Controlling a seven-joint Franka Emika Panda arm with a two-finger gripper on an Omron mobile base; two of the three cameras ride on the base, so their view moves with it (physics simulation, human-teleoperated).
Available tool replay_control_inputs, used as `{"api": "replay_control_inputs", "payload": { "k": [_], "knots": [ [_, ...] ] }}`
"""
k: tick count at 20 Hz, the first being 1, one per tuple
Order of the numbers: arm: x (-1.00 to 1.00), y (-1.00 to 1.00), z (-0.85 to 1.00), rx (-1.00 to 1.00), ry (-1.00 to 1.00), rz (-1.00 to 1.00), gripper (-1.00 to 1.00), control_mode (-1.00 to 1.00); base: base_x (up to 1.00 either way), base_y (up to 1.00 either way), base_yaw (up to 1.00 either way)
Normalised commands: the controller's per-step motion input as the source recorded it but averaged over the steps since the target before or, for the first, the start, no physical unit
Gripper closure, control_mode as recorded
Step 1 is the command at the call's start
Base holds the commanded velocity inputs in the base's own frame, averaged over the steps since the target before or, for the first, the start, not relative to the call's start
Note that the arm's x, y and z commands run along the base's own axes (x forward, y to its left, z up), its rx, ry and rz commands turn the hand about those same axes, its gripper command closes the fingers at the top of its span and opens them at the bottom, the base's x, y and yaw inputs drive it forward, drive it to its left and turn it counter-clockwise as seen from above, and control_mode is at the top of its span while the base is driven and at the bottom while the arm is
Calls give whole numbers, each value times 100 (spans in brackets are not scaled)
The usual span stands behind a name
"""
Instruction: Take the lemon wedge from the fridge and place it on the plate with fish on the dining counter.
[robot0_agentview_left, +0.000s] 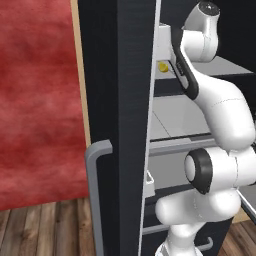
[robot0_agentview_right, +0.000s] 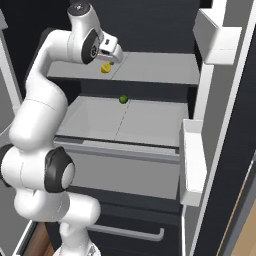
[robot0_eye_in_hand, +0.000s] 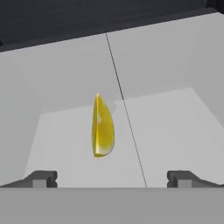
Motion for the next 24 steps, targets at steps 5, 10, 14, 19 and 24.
{"api": "replay_control_inputs", "payload": {
  "k": [5,10,14,19,24],
  "knots": [
    [43,0,-6,0,0,0,-100,-100,0,0,0],
    [50,0,-13,0,0,0,-100,-100,0,0,0],
    [39,0,-13,0,0,0,-100,-100,0,0,0],
    [16,2,-2,0,0,0,-100,-100,0,0,0],
    [3,6,-12,0,1,0,-100,-100,0,0,0]
  ]
}}
